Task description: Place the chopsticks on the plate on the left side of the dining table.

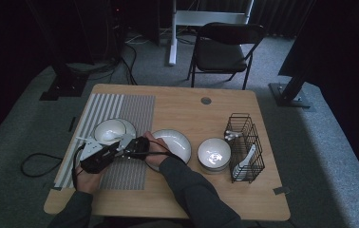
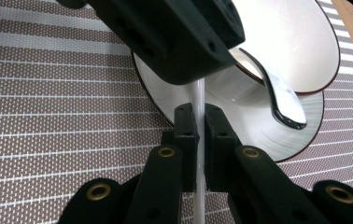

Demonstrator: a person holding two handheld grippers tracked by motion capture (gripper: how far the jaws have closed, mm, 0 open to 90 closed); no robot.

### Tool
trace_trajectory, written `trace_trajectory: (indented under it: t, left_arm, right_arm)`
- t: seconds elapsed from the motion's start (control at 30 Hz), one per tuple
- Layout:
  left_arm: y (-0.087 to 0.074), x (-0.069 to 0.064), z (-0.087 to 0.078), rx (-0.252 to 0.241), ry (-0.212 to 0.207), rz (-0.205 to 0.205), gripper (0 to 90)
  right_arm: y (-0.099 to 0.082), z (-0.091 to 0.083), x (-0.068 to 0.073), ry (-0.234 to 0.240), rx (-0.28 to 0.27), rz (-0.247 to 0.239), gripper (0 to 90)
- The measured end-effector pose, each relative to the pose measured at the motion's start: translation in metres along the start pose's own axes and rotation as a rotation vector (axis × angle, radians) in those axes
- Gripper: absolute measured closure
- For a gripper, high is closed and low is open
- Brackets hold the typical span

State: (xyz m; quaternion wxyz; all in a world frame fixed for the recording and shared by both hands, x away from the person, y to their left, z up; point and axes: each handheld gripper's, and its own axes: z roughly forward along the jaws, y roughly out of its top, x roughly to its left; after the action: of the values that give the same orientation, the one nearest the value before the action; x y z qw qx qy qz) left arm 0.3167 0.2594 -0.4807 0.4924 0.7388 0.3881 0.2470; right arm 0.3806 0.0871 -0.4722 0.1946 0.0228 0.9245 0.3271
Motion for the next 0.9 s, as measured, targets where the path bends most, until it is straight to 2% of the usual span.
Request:
trace_trajectory:
  t: [0.27,0.6,0.9]
  left_arm:
    - [-0.0022,0.0004,0.0006,0.004,0.002,-0.006,80.3]
    - [-0.0023,0.0007,0.0002,0.0,0.004,-0.007,80.3]
    - [-0.0029,0.0012,0.0001,0.0,0.005,-0.01,80.3]
  right_arm:
    - [0.0021,0.0021,0.002,0.012,-0.01,-0.012,85.7]
    - [0.0046,0.0076,0.0049,0.022,0.002,-0.029,85.5]
    - [0.0035,0.0098,0.0041,0.029,-0.001,-0.024,84.4]
